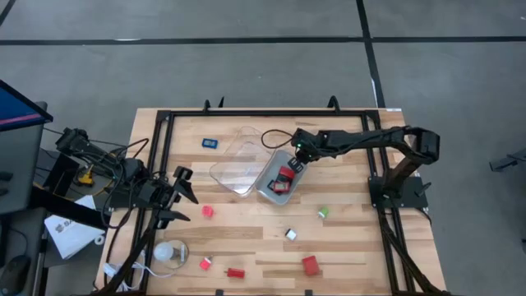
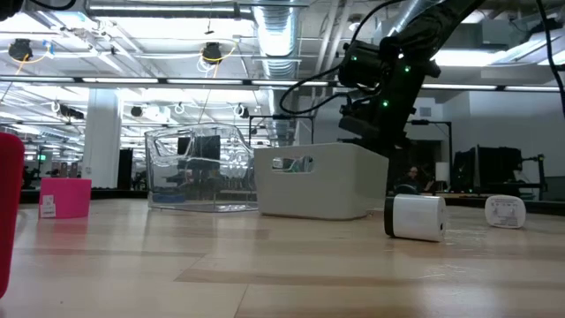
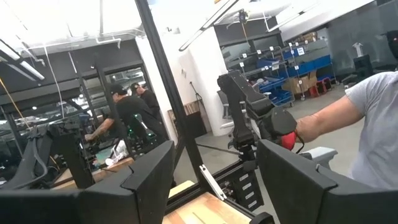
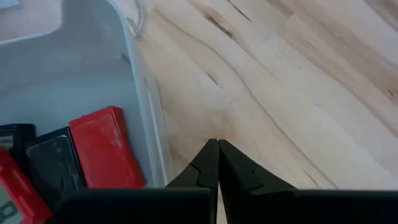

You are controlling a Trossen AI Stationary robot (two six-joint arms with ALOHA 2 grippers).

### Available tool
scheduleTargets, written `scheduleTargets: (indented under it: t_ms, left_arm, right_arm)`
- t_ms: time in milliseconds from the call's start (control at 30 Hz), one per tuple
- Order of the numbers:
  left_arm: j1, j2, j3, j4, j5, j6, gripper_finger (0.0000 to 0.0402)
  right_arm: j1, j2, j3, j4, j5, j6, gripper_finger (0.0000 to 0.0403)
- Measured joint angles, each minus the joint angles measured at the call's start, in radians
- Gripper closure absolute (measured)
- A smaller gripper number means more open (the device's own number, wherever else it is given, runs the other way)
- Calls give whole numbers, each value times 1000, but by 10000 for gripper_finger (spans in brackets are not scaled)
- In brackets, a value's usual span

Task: Pick & Place Office items
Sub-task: Adjust the gray bin

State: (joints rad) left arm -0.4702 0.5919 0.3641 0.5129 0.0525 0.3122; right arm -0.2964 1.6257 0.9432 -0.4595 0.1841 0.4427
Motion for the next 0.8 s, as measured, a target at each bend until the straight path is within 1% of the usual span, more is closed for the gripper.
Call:
scheduleTargets:
  t_ms: [133,233,333,400,533,800]
  left_arm:
    - [0,0,0,0,0,0,175]
    - [0,0,0,0,0,0,175]
    - [0,0,0,0,0,0,175]
    - [0,0,0,0,0,0,175]
    - [0,0,0,0,0,0,175]
    - [0,0,0,0,0,0,175]
  right_arm:
    - [0,0,0,1,5,0,403]
    - [-8,-1,0,4,43,-3,403]
    - [-25,-2,0,5,57,-6,403]
    - [-33,-2,0,11,52,-9,403]
    - [-22,-2,0,35,1,-21,403]
    - [19,-3,0,49,-3,-24,403]
